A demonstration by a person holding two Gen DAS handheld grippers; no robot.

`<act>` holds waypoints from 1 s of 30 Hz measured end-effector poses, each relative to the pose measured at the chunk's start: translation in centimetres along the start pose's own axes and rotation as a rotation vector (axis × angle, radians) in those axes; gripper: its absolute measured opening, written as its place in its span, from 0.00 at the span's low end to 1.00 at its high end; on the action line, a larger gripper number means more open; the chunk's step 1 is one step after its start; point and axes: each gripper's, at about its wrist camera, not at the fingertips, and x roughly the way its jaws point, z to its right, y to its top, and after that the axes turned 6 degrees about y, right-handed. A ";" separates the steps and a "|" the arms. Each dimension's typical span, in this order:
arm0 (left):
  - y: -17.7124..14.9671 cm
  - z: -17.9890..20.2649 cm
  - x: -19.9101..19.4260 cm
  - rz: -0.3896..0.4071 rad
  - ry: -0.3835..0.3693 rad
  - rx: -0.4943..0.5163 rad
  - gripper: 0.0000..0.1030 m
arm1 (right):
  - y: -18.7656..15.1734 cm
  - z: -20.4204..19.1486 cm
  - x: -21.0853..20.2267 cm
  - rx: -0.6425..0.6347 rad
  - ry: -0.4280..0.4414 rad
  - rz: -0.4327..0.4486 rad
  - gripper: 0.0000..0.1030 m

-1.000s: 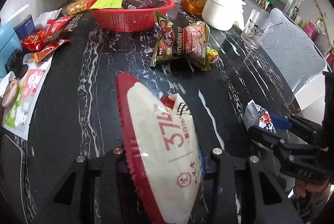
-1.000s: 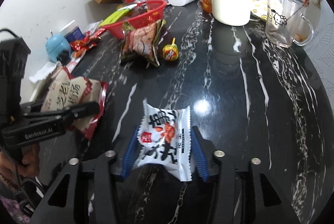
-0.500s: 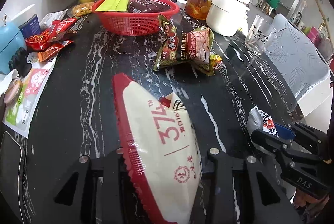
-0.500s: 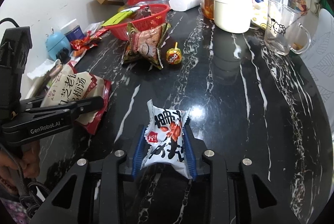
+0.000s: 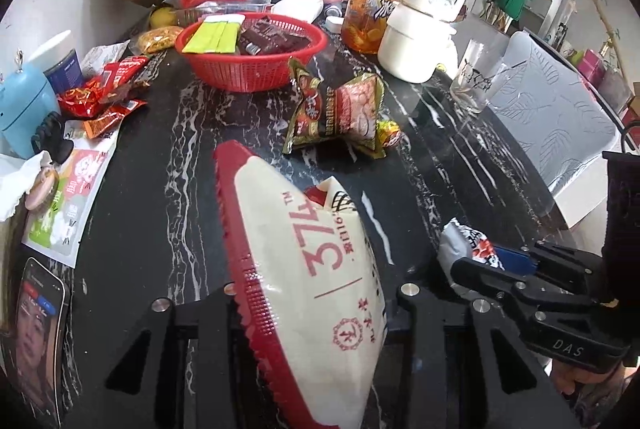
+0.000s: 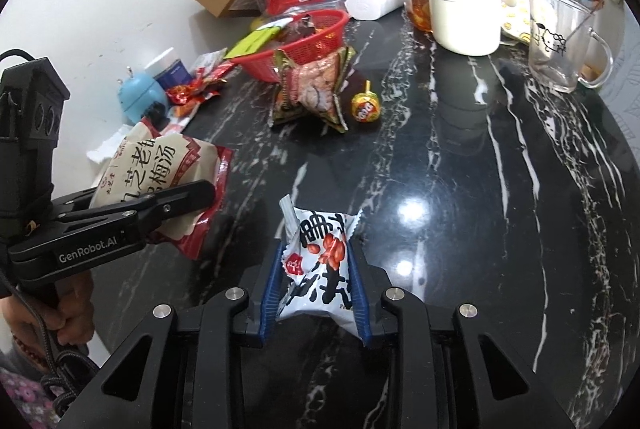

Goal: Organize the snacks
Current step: 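Lift both held packets and carry them over the red mesh basket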

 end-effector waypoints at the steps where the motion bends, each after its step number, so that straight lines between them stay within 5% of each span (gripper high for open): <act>1: 0.1 0.0 -0.2 0.003 -0.002 0.001 0.35 | 0.1 -0.1 -0.1 0.000 0.007 0.002 0.30; 30: 5.5 -0.4 -5.2 0.200 -0.038 0.009 0.35 | 7.1 -3.6 -2.0 -0.138 0.113 0.105 0.30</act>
